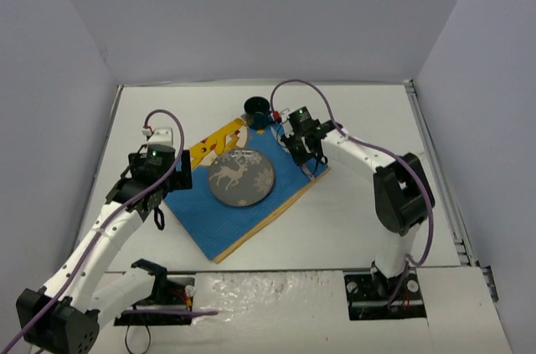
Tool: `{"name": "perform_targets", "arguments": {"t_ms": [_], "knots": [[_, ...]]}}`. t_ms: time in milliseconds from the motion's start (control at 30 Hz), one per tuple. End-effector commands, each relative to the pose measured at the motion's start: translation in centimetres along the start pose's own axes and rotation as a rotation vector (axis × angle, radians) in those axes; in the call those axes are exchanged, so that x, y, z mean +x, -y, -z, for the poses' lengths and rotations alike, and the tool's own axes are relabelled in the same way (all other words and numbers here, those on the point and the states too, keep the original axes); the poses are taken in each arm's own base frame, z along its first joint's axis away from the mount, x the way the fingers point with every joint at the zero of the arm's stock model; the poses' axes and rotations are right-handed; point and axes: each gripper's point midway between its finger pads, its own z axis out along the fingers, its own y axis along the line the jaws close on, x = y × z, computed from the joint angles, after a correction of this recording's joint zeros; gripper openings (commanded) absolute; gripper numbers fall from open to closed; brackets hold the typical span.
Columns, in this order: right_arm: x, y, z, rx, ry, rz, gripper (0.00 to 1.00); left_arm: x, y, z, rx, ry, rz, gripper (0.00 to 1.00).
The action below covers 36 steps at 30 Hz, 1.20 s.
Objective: Set the dinner table for one person
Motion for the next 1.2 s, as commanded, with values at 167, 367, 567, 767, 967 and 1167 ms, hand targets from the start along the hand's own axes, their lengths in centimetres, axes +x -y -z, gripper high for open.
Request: {"name": "perform_targets", "arguments": {"t_ms": [167, 367, 567, 767, 967, 1167], "knots": [[-2.2, -0.7, -2.8, -0.056, -0.010, 0.103, 0.00, -1.7, -0.8, 0.3, -0.033, 0.066, 0.028, 0.97], [-1.7, -0.3, -4.2, -0.034, -0.033, 0.099, 0.00, -1.8, -1.1, 0.2, -0.047, 0.067, 0.028, 0.97], [-1.6, 0.2, -4.5, -0.012, -0.017, 0.062, 0.00, -1.8, -1.2, 0.1, -0.049, 0.065, 0.032, 0.97], [-2.5, 0.7, -3.7, 0.014, 0.017, 0.051, 0.00, -1.8, -1.3, 0.0, -0.048, 0.061, 0.038, 0.97], [-2.3, 1.0, -3.5, 0.026, 0.018, 0.065, 0.00, -1.7, -1.3, -0.1, -0.049, 0.058, 0.042, 0.97], [-1.7, 1.4, -3.9, 0.029, 0.007, 0.056, 0.00, -1.8, -1.4, -0.1, -0.048, 0.058, 0.044, 0.97]]}}
